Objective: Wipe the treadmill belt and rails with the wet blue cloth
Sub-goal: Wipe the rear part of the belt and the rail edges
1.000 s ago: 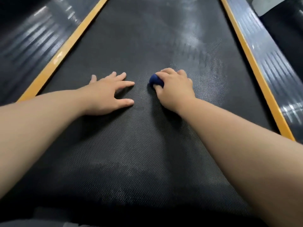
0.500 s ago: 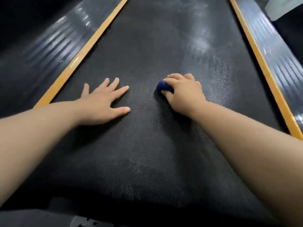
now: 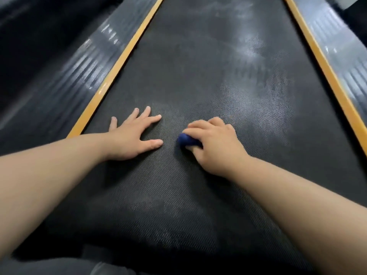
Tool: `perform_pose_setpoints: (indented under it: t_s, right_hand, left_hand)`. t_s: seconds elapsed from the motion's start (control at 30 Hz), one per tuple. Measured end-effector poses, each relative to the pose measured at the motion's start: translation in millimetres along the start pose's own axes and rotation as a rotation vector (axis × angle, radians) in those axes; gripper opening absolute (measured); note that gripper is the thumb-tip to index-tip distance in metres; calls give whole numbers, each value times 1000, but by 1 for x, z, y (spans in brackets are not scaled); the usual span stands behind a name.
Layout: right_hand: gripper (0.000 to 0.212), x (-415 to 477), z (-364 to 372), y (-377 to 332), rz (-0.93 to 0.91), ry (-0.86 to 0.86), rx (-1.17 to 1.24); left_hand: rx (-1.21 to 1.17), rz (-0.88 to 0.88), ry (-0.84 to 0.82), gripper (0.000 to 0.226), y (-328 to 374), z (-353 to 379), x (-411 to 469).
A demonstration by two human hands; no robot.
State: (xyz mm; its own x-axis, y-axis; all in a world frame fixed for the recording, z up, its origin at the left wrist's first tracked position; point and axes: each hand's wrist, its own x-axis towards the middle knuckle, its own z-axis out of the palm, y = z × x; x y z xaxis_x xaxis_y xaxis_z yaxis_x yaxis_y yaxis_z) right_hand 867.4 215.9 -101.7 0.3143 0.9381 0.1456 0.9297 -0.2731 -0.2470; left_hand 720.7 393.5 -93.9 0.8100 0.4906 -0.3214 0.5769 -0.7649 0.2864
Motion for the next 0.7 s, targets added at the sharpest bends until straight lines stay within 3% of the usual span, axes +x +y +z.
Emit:
perform_pose_setpoints:
  t_s: [0.1, 0.23, 0.4, 0.57, 0.7]
  right_hand:
    - [30, 53, 2, 20, 175, 5, -52]
    - [27, 66, 6, 20, 197, -3, -54]
    - [28, -6, 12, -17, -6, 67, 22]
    - [35, 9, -2, -10, -156, -139, 44]
    - [34, 65, -2, 14, 49, -95, 35]
  left_hand:
    - [-23, 5, -1, 72, -2, 2, 1]
    - [-23, 7, 10, 71, -4, 3, 1]
    - [-12, 2, -10, 74, -4, 3, 3]
    - [0, -1, -8, 74, -5, 2, 4]
    - [0, -13, -32, 74, -3, 1, 3]
